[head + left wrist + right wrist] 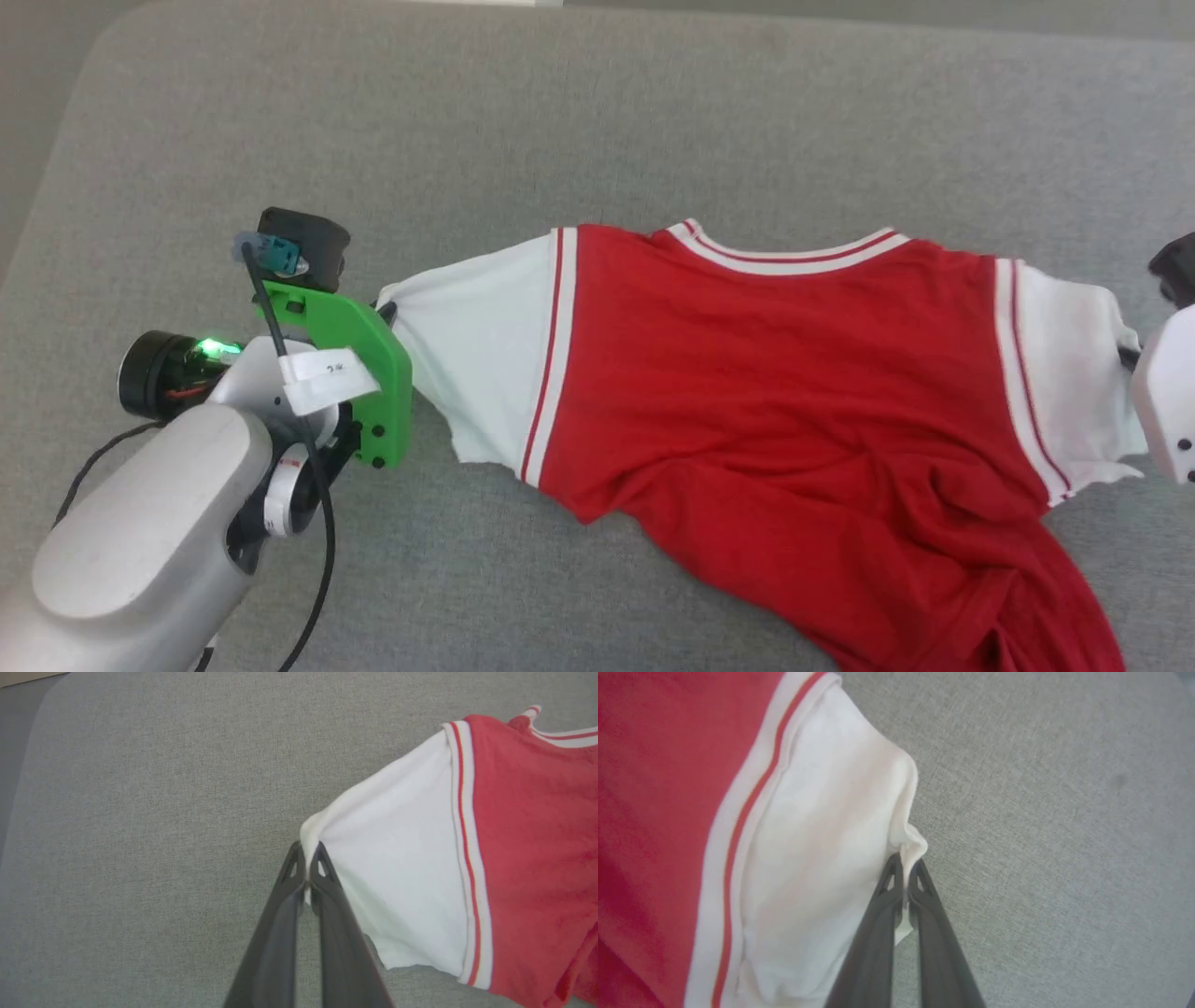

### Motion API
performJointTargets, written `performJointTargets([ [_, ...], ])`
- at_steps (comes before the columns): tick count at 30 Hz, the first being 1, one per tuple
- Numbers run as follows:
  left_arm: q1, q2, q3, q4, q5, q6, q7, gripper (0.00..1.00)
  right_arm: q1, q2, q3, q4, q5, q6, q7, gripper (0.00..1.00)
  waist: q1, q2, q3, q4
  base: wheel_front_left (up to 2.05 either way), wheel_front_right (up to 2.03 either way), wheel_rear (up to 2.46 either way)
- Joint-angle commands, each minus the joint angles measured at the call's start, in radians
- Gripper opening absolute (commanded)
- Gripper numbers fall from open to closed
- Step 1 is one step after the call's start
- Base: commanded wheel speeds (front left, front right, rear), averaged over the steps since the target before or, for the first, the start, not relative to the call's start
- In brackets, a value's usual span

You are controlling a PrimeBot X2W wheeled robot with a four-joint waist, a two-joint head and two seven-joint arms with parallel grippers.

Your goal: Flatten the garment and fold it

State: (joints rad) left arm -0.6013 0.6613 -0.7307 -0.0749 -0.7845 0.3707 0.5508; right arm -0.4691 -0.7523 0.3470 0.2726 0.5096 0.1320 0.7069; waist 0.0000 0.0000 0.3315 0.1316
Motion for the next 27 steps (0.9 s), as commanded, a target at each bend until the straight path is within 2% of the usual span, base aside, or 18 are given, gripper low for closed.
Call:
performJointTargets([
  [1,0.012,0.004,0.007,0.006,-0.004,0.001,-0.013,0.00,0.010,0.001,-0.015,0.001,0.013,-0.001,-0.026,0.00,0.0000,0.0000,-0.066,-0.022,0.00,0.00,0.00],
  [13,0.046,0.061,0.068,-0.038,-0.008,0.013,-0.093,0.00,0.041,-0.048,-0.104,-0.142,0.092,-0.001,-0.143,0.00,0.0000,0.0000,-0.208,-0.058,0.00,0.00,0.00],
  [20,0.047,0.104,0.117,-0.110,-0.006,0.016,-0.139,0.00,0.038,-0.050,-0.157,-0.239,0.104,-0.001,-0.188,0.00,0.0000,0.0000,-0.256,-0.074,0.00,0.00,0.00],
  [27,0.003,0.125,0.179,-0.172,-0.011,0.000,-0.192,0.00,-0.032,-0.053,-0.198,-0.326,0.126,-0.001,-0.222,0.00,0.0000,0.0000,-0.276,-0.090,0.00,0.00,0.00],
])
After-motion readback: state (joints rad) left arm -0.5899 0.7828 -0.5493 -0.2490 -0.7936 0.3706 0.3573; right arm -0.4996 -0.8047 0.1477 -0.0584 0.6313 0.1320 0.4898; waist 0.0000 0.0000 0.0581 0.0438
